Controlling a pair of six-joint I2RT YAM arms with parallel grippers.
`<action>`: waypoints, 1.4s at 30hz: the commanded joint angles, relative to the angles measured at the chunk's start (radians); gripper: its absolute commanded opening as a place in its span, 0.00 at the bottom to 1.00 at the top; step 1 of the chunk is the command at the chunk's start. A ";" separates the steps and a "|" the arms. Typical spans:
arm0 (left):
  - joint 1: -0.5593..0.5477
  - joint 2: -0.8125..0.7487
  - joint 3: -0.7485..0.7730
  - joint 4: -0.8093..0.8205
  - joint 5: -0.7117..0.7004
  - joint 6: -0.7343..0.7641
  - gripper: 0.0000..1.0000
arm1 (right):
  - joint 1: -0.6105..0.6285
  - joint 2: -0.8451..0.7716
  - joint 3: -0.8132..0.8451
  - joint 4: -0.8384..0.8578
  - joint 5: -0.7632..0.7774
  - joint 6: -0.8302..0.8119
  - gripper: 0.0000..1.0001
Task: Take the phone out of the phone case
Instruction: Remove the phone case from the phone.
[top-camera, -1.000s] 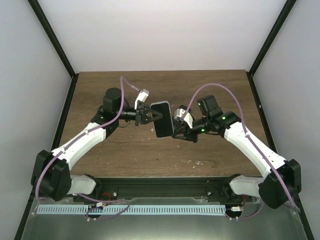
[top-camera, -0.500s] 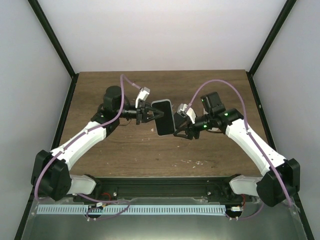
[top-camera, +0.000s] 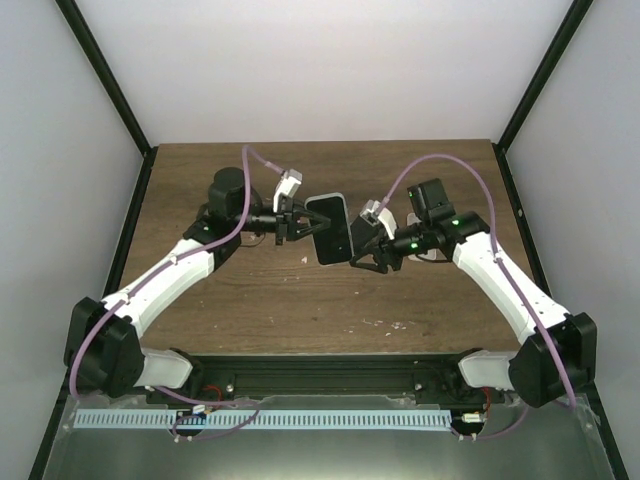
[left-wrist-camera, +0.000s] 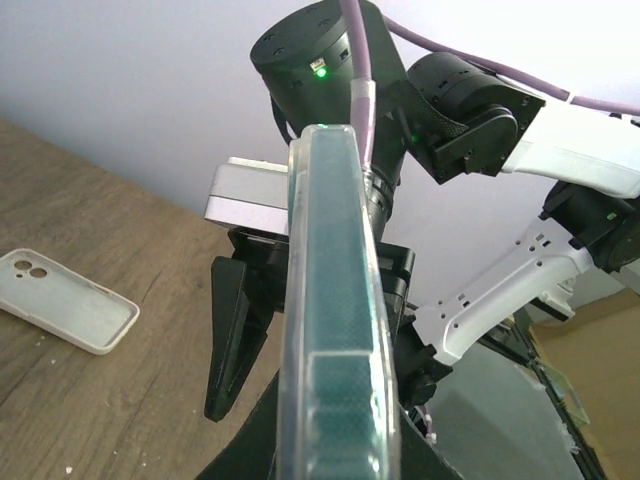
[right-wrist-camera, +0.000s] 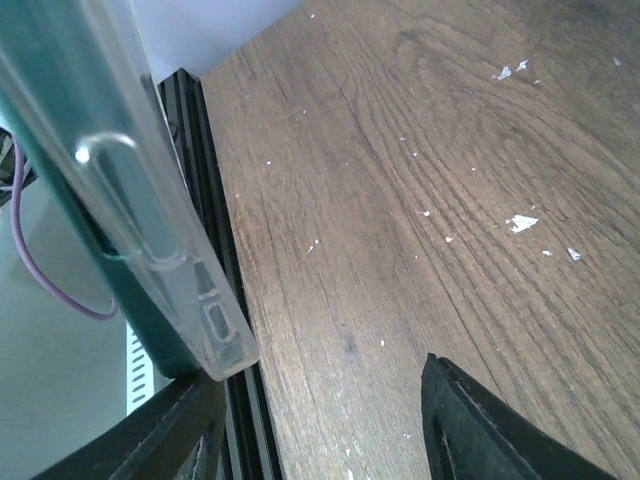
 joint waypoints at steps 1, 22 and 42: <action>-0.125 0.041 -0.007 -0.156 0.175 0.004 0.00 | -0.023 -0.012 0.171 0.322 -0.159 0.107 0.56; -0.137 0.042 -0.048 0.012 0.248 -0.111 0.00 | -0.022 -0.018 0.163 0.296 -0.155 0.083 0.60; -0.082 0.042 0.014 -0.167 -0.029 -0.028 0.01 | 0.051 -0.061 0.010 0.407 -0.485 0.193 0.19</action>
